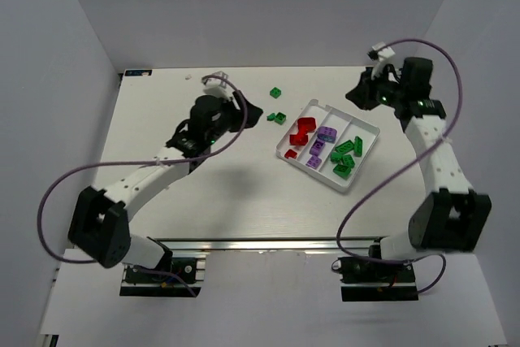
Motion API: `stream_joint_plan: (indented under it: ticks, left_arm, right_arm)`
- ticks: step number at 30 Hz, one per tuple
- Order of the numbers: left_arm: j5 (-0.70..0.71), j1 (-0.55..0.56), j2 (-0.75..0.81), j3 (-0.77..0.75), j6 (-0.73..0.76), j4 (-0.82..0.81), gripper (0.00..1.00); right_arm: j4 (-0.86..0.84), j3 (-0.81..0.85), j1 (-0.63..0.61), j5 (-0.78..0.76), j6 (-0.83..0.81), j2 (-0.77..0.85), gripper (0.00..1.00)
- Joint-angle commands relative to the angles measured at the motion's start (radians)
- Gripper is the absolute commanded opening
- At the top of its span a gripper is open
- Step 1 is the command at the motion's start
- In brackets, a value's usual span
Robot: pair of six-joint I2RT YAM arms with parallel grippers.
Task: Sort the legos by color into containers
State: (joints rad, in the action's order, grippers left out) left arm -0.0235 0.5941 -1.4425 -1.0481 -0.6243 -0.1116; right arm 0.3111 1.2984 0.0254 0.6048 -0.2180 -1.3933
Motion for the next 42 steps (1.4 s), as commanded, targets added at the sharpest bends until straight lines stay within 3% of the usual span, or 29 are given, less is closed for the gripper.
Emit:
stream_joint_plan:
  ticks: [1,2,3,6,7,8,9,11,14,18,23,42]
  left_arm:
    - [0.118,-0.095,0.138,0.109,-0.025,0.164,0.77]
    - [0.119,-0.120,0.166,0.129,-0.043,0.176,0.87]
    - [0.106,-0.143,0.191,0.169,-0.051,0.193,0.89]
    - [0.047,-0.224,0.240,0.203,-0.077,0.248,0.93]
    - [0.036,-0.247,0.246,0.207,-0.080,0.260,0.94]
    - [0.031,-0.255,0.248,0.212,-0.084,0.269,0.94]
    - [0.028,-0.261,0.252,0.214,-0.083,0.289,0.94]
    - [0.033,-0.274,0.261,0.220,-0.083,0.305,0.95]
    - [0.046,-0.293,0.272,0.230,-0.087,0.308,0.95]
    - [0.046,-0.321,0.258,0.232,-0.089,0.314,0.95]
    - [0.031,-0.343,0.231,0.231,-0.087,0.297,0.95]
    - [-0.015,-0.381,0.182,0.211,-0.103,0.283,0.95]
  right_arm:
    - [0.152,0.187,-0.106,-0.016,-0.014,-0.183,0.29]
    - [0.181,0.229,-0.149,-0.031,-0.014,-0.270,0.39]
    - [0.192,0.272,-0.168,-0.051,-0.006,-0.312,0.43]
    - [0.246,0.493,-0.229,-0.101,0.029,-0.507,0.67]
    - [0.249,0.546,-0.260,-0.124,0.037,-0.597,0.81]
    - [0.253,0.650,-0.275,-0.146,0.051,-0.645,0.88]
    - [0.261,0.709,-0.294,-0.218,0.060,-0.691,0.89]
    - [0.301,0.941,-0.334,-0.260,0.072,-0.864,0.89]
    - [0.318,1.104,-0.349,-0.277,0.081,-1.029,0.89]
    - [0.108,0.991,-0.355,-0.306,0.039,-1.047,0.89]
    - [0.073,1.093,-0.360,-0.333,0.057,-1.164,0.89]
    - [-0.125,1.161,-0.401,-0.401,0.193,-1.320,0.85]
